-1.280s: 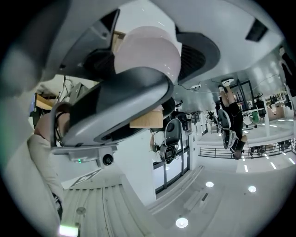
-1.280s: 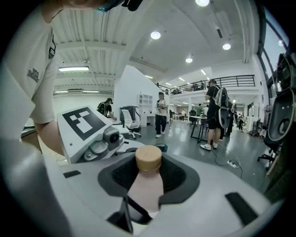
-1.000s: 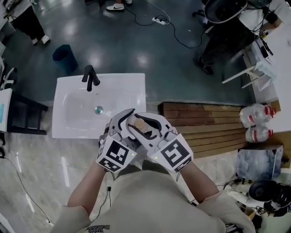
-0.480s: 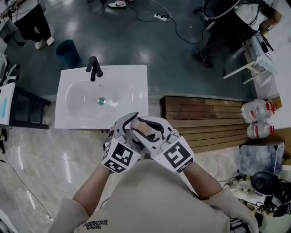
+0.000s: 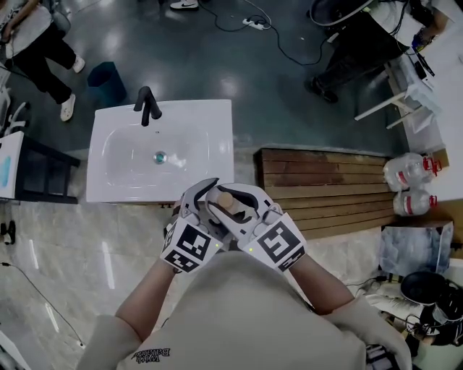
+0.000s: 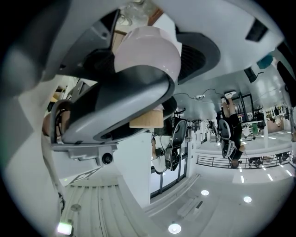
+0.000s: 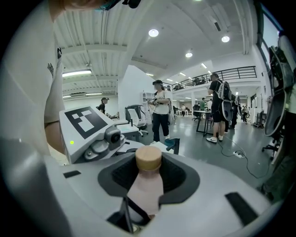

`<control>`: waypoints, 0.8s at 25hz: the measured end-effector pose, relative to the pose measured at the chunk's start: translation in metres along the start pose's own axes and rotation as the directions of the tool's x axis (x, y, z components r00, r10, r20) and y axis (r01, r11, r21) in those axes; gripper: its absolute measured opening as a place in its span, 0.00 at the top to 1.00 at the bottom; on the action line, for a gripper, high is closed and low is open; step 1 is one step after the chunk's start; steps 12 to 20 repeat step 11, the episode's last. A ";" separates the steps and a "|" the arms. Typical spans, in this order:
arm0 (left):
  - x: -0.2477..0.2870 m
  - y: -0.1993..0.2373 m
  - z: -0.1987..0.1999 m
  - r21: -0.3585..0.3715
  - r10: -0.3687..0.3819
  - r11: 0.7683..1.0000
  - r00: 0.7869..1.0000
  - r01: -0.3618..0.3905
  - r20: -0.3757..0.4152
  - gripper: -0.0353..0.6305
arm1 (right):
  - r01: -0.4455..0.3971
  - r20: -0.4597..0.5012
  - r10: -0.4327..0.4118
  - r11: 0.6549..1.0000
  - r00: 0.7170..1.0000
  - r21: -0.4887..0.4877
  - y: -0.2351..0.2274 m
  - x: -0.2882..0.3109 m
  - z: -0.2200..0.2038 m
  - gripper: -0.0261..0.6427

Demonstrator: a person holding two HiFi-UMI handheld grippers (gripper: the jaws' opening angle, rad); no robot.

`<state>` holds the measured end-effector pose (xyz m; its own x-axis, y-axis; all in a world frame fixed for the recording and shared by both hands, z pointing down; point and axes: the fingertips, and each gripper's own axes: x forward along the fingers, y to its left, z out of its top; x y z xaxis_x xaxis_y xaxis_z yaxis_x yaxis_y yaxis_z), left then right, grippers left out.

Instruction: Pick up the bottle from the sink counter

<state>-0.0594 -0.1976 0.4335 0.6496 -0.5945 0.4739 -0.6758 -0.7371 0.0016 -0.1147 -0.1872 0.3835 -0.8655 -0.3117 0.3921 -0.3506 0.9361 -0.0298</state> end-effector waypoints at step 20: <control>0.005 0.003 0.004 0.000 -0.009 1.000 1.000 0.009 -0.011 0.38 | 0.007 0.004 -0.008 1.000 1.000 0.015 -0.008 -0.001 0.001 0.80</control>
